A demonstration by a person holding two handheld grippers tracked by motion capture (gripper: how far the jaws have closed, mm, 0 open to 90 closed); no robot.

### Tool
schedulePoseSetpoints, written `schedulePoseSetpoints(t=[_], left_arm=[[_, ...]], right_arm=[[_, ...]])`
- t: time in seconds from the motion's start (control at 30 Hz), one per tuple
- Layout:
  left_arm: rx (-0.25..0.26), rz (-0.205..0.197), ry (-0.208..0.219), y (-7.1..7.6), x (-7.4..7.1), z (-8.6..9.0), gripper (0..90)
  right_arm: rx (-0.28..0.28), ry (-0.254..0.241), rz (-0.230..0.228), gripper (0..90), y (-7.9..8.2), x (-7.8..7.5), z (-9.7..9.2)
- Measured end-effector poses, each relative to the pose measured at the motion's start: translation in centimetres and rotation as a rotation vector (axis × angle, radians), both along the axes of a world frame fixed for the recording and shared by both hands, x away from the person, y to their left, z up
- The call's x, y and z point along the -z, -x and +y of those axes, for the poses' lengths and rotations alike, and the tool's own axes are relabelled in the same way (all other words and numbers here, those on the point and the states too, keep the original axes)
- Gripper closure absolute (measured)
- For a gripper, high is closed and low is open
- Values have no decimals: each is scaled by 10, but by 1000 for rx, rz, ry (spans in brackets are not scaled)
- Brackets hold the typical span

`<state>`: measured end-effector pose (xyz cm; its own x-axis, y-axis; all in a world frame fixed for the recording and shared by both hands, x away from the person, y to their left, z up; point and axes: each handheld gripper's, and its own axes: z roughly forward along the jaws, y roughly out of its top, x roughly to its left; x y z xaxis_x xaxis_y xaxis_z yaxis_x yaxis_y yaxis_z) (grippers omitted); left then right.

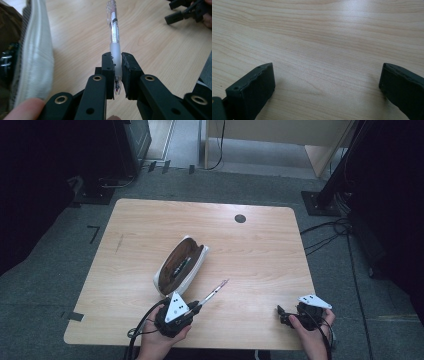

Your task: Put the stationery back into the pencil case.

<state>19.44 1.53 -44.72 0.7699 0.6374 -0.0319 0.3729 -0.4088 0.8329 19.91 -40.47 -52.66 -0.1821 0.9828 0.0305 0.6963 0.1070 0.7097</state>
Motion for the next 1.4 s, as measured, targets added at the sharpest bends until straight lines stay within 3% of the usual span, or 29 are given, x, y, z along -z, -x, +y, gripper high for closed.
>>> schedulePoseSetpoints(t=[0.3,0.6,0.87,1.1,1.27,1.4], left_arm=[[-25,-31,31,-6,-20,13,823],[-95,-70,74,-16,-39,37,823],[-141,-88,87,-28,-48,53,823],[-186,-72,55,-45,-45,62,822],[-199,-28,21,-58,-37,60,822],[-216,-20,-32,-65,-32,54,821]], right_arm=[[1,0,0,0,0,0,0],[0,0,0,0,0,0,0],[1,0,1,0,0,0,0],[3,2,2,0,-1,0,0],[4,2,2,0,-1,0,0],[3,2,2,0,-1,0,0]])
